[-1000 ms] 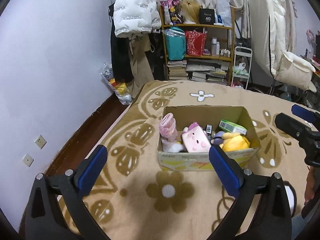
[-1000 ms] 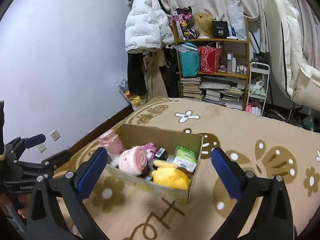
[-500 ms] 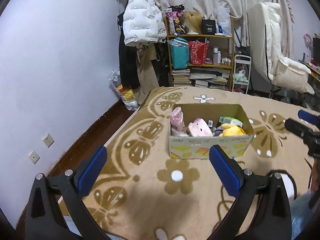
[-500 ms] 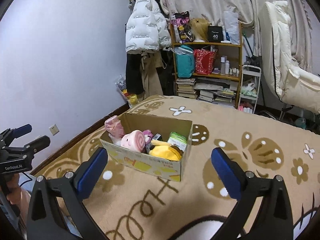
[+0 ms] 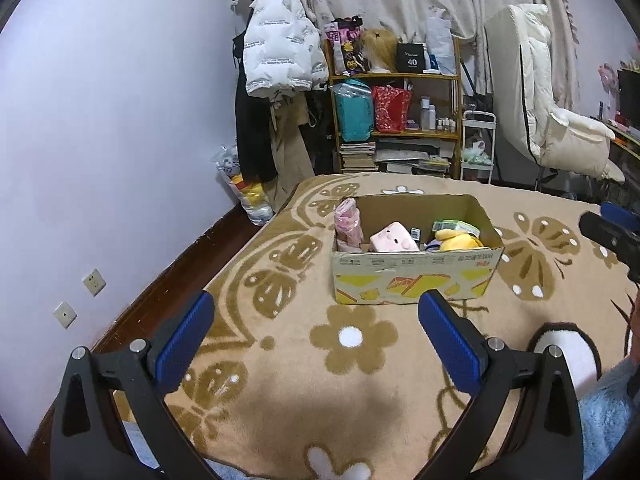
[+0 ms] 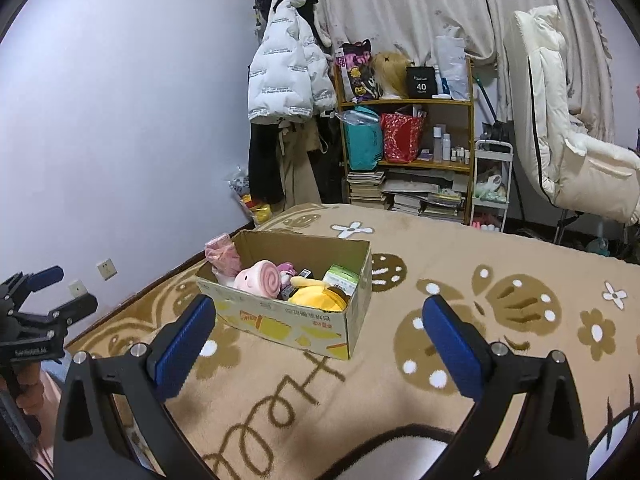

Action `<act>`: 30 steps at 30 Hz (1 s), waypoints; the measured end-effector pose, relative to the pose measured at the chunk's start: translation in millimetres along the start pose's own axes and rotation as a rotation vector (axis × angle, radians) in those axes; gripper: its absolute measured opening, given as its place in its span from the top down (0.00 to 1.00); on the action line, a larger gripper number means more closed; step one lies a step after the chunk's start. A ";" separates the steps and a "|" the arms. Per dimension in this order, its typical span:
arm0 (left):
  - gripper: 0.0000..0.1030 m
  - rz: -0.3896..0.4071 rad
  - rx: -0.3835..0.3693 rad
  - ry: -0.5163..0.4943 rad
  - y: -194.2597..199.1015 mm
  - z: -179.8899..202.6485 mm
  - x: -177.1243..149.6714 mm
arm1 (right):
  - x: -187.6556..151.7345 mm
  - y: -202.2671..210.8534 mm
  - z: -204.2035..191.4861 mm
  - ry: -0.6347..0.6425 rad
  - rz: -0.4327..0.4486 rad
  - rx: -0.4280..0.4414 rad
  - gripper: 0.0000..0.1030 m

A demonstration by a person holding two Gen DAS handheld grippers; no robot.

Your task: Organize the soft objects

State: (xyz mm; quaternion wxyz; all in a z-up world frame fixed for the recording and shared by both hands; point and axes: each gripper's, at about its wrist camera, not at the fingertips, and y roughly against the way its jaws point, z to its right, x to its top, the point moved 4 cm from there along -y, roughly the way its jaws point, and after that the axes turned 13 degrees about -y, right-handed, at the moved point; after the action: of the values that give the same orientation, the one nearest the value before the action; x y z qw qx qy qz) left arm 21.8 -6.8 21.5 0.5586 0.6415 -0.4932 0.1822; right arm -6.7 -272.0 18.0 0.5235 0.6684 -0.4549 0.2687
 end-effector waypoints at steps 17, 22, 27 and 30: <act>0.02 -0.021 0.018 0.014 -17.6 -10.4 -6.1 | -14.8 -4.9 3.3 -0.012 -0.040 -0.019 0.00; 0.02 -0.020 0.016 0.016 -17.7 -8.6 -6.4 | -15.7 -6.3 3.2 -0.014 -0.046 -0.020 0.00; 0.02 -0.014 0.017 0.020 -17.0 -8.4 -6.6 | -18.5 -10.6 4.2 -0.011 -0.059 -0.023 0.00; 0.02 -0.016 0.013 0.018 -17.4 -7.2 -6.8 | -20.3 -11.8 5.4 -0.008 -0.063 -0.027 0.00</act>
State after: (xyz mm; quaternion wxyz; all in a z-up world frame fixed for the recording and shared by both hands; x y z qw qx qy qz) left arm 35.6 0.7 9.1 0.5603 0.6473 -0.4818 0.1870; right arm -5.8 -269.9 -5.9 0.5389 0.6764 -0.4391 0.2434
